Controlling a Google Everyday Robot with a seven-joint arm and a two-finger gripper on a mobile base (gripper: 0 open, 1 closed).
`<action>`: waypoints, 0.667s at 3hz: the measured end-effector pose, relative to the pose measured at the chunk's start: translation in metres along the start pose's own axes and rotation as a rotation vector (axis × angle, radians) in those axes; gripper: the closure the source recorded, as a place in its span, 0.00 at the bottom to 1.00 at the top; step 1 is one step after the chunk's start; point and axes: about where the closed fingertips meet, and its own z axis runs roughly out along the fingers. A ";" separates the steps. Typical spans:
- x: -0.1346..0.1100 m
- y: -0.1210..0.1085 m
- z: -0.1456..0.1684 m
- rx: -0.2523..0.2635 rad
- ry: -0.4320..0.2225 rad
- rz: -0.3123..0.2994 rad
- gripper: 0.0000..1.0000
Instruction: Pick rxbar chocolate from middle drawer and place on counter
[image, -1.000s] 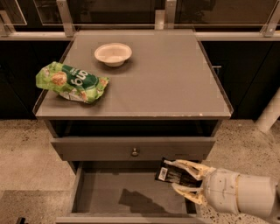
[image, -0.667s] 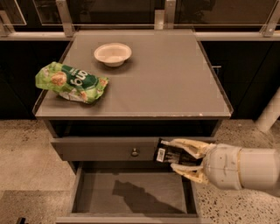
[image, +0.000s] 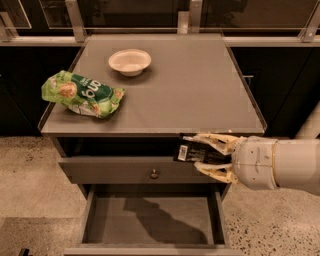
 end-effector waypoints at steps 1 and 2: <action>0.003 -0.023 0.007 0.009 -0.014 -0.029 1.00; 0.014 -0.057 0.013 0.036 -0.013 -0.058 1.00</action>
Offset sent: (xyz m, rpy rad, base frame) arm 0.0981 -0.0052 0.0421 0.0015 -0.1163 0.0154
